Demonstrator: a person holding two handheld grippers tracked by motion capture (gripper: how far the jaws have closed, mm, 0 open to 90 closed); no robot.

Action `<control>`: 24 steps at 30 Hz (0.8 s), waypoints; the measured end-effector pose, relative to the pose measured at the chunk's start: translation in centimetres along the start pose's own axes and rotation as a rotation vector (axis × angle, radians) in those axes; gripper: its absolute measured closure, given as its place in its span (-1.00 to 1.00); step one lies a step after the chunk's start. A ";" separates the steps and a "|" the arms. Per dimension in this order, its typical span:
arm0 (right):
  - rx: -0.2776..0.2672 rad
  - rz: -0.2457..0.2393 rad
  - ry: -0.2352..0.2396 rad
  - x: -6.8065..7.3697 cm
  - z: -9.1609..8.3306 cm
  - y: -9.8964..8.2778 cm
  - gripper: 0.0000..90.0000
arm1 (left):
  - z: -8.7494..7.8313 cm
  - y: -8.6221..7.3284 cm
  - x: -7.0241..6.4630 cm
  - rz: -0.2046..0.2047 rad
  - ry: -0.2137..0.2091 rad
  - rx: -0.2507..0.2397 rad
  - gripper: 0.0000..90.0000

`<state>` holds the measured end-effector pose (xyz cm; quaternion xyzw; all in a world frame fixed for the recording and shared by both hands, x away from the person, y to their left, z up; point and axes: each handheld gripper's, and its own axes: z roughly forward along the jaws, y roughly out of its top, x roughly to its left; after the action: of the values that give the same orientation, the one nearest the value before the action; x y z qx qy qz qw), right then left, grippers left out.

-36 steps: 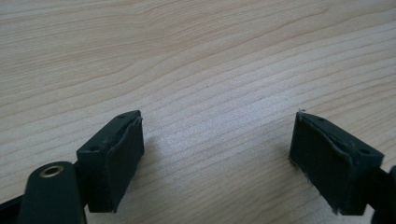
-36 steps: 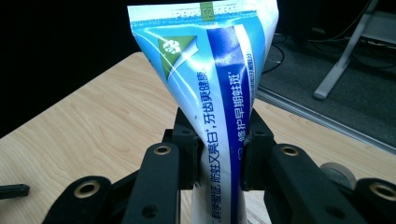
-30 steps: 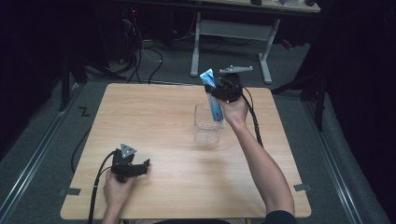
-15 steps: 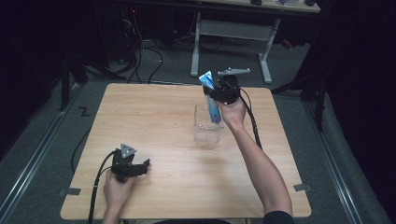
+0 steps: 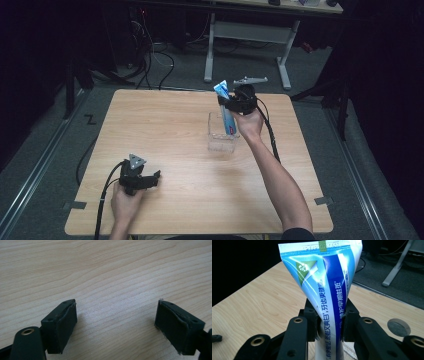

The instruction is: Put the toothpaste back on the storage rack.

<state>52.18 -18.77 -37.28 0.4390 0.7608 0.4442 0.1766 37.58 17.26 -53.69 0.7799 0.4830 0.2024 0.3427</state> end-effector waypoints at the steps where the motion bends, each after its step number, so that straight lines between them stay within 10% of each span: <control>1: 0.002 -0.003 0.001 0.0 0.0 -0.1 0.60 | 0.0 0.0 0.0 0.000 0.000 0.000 -0.59; 24: 0.046 0.015 0.007 -0.4 1.0 -1.9 0.59 | 0.0 0.0 0.0 -0.001 -0.001 0.000 -0.59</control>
<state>52.05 -19.03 -39.44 0.4470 0.7681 0.4296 0.1602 37.58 17.26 -53.69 0.7799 0.4831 0.2018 0.3430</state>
